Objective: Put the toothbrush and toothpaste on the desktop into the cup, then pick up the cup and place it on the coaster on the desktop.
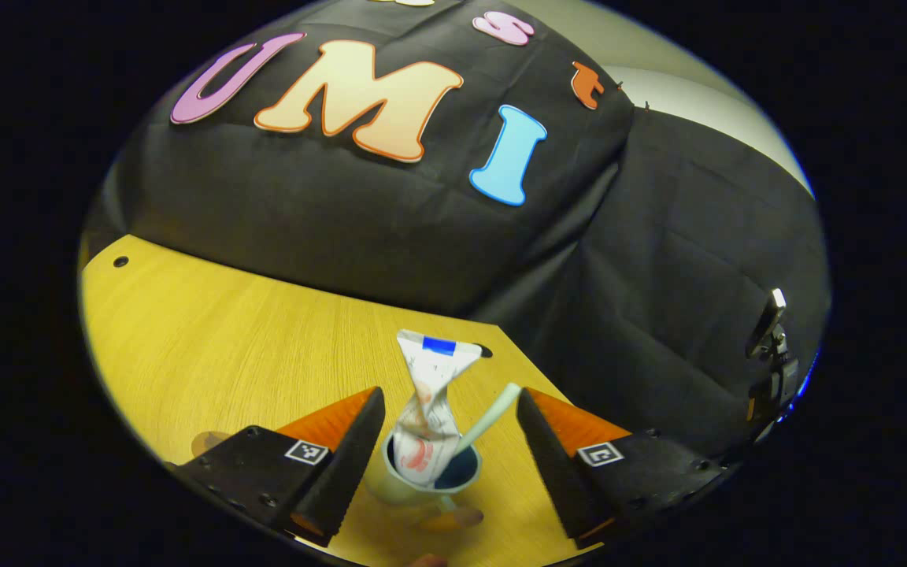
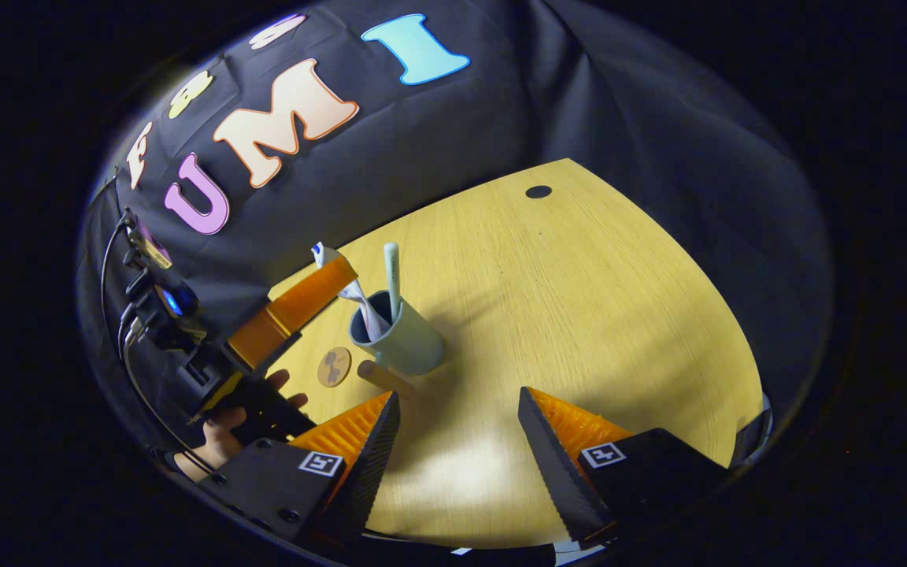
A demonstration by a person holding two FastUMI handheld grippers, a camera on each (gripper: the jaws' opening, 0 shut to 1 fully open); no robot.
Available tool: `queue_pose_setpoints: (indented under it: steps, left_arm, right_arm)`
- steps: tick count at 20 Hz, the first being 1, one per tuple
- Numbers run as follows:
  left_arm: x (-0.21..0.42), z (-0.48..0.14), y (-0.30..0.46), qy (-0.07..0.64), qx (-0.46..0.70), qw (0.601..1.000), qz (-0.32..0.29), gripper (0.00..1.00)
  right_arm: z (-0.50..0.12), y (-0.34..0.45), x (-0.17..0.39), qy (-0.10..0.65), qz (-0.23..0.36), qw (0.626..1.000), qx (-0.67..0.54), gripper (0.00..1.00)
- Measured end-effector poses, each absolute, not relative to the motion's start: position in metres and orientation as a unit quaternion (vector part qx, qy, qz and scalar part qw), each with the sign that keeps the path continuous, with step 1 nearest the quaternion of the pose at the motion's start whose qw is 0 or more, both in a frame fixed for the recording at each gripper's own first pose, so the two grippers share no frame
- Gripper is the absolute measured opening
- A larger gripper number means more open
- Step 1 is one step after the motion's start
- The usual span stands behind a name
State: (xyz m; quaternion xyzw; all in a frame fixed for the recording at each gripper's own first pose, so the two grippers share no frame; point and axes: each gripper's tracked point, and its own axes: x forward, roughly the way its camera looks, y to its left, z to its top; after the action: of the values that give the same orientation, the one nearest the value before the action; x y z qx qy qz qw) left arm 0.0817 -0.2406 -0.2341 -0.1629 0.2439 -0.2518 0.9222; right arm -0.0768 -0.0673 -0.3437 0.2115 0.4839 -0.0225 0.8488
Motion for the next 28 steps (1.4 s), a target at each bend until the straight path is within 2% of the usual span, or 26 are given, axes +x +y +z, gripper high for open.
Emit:
queue_pose_setpoints:
  steps: [4, 5, 6, 8, 9, 10, 12, 28]
  left_arm:
    - [0.064, -0.242, -0.217, 0.255, -0.156, 0.926, -0.231, 0.95]
    - [0.059, -0.240, -0.209, 0.255, -0.154, 0.928, -0.225, 0.95]
    - [0.055, -0.239, -0.200, 0.255, -0.148, 0.930, -0.220, 0.95]
    - [0.046, -0.237, -0.181, 0.252, -0.123, 0.936, -0.211, 0.95]
    - [0.042, -0.236, -0.171, 0.251, -0.109, 0.939, -0.207, 0.95]
    - [0.037, -0.235, -0.161, 0.250, -0.095, 0.942, -0.204, 0.95]
    - [0.027, -0.231, -0.140, 0.245, -0.081, 0.947, -0.193, 0.95]
    - [-0.027, -0.246, -0.020, 0.273, -0.083, 0.955, -0.081, 0.95]
  right_arm:
    - [-0.341, -0.049, -0.063, 0.490, 0.004, 0.846, 0.212, 0.96]
    - [-0.339, -0.044, -0.057, 0.492, 0.013, 0.844, 0.214, 0.89]
    - [-0.337, -0.038, -0.054, 0.497, 0.020, 0.840, 0.216, 0.99]
    - [-0.340, -0.025, -0.046, 0.511, 0.034, 0.831, 0.217, 0.99]
    - [-0.342, -0.020, -0.043, 0.524, 0.041, 0.823, 0.217, 0.94]
    - [-0.344, -0.013, -0.043, 0.539, 0.046, 0.812, 0.218, 0.99]
    - [-0.352, -0.003, -0.039, 0.563, 0.054, 0.797, 0.210, 0.99]
    - [-0.423, 0.034, -0.012, 0.677, 0.038, 0.724, 0.126, 0.98]
